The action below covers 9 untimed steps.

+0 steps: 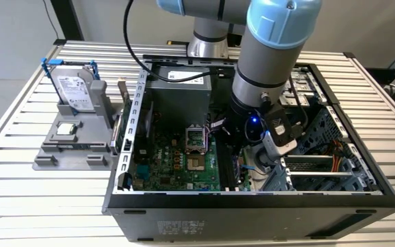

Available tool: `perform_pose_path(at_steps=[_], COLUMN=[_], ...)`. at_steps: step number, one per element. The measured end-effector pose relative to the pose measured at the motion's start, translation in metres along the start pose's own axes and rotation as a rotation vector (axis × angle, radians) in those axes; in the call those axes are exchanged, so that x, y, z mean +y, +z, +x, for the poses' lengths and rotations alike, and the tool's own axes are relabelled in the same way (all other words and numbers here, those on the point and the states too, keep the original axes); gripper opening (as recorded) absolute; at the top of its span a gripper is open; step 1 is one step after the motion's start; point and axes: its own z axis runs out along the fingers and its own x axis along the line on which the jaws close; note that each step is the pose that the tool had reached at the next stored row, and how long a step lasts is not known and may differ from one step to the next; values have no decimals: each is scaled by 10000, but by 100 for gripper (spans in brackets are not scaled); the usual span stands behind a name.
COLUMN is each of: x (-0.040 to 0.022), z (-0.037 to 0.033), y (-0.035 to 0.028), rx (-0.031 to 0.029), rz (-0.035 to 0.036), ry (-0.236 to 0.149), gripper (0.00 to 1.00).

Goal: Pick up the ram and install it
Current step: 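Insert the ram into the slot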

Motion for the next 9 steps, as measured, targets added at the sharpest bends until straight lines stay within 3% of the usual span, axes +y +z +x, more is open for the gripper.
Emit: perform_pose_path(at_steps=[3,9], x=[-15,-20], z=[-1,-3], y=[-1,1], rx=[52,52], rz=[23,178], ry=[1,-35], gripper=[0,0])
